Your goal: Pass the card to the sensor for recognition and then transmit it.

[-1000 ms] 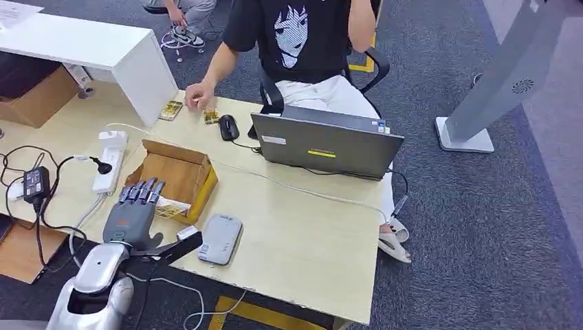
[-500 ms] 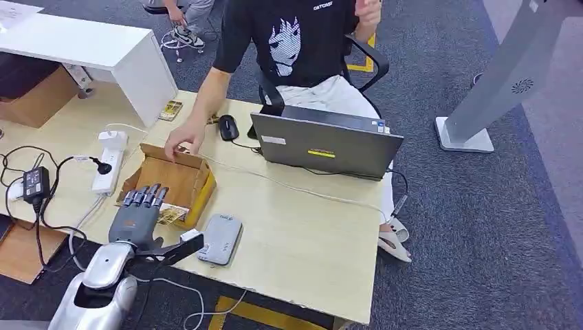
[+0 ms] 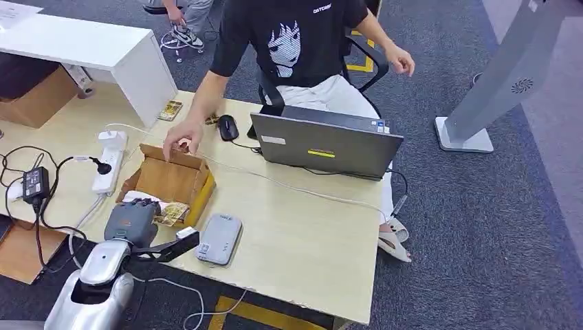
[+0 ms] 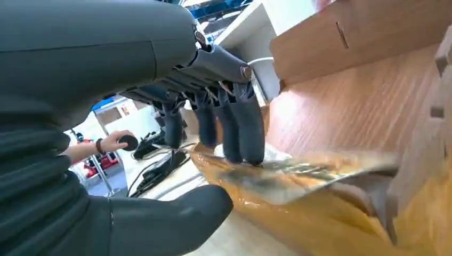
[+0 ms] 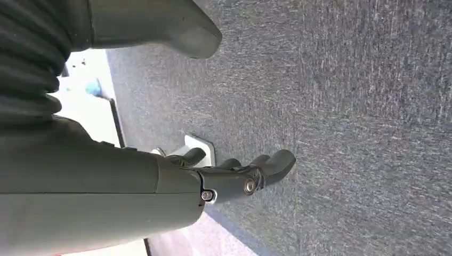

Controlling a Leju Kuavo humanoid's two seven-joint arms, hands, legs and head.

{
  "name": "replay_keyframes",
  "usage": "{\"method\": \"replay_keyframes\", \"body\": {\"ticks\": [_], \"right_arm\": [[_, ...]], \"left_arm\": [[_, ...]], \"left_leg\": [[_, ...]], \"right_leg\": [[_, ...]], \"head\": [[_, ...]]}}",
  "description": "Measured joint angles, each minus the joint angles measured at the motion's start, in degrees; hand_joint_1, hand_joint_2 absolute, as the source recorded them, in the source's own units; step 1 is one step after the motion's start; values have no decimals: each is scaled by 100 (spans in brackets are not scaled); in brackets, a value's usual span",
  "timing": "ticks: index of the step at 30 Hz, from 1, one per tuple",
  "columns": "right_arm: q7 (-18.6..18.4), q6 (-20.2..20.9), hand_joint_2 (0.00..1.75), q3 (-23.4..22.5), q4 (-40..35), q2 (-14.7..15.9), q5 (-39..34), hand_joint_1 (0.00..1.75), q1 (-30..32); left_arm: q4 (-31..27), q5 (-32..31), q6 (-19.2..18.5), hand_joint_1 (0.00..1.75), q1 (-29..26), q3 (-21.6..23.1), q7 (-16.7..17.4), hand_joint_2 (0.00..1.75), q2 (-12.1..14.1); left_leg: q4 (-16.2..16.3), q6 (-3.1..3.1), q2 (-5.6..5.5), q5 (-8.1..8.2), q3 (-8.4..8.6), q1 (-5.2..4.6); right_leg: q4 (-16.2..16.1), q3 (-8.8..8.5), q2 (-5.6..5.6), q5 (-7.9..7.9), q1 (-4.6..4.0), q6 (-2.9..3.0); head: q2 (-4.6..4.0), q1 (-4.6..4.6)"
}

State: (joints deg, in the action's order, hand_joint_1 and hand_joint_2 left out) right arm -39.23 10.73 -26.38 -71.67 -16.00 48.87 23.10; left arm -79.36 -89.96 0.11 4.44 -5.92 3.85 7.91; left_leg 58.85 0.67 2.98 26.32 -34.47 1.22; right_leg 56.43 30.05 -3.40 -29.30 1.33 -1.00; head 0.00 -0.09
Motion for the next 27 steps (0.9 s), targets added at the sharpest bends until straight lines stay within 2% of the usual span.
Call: {"method": "replay_keyframes", "body": {"ticks": [2,3,4,27], "right_arm": [[0,0,175,0,0,0,0,0,-1],[0,0,175,0,0,0,0,0,-1],[0,0,175,0,0,0,0,0,-1],[33,24,175,0,-4,0,90,0,2]], "left_arm": [[2,0,0,98,6,0,4,175,2],[2,0,0,166,9,0,4,175,4],[2,0,0,175,10,0,4,175,7],[66,2,144,175,68,0,2,175,26]], "left_leg": [[0,0,0,0,0,0],[0,0,-1,0,0,0],[0,0,-1,0,0,0],[0,0,-1,0,2,0]], "right_leg": [[0,1,-1,0,0,0],[0,0,-1,0,0,0],[0,0,-1,0,0,0],[0,-4,-1,0,0,0]], "head": [[0,0],[0,0],[0,-2],[0,-2]]}}
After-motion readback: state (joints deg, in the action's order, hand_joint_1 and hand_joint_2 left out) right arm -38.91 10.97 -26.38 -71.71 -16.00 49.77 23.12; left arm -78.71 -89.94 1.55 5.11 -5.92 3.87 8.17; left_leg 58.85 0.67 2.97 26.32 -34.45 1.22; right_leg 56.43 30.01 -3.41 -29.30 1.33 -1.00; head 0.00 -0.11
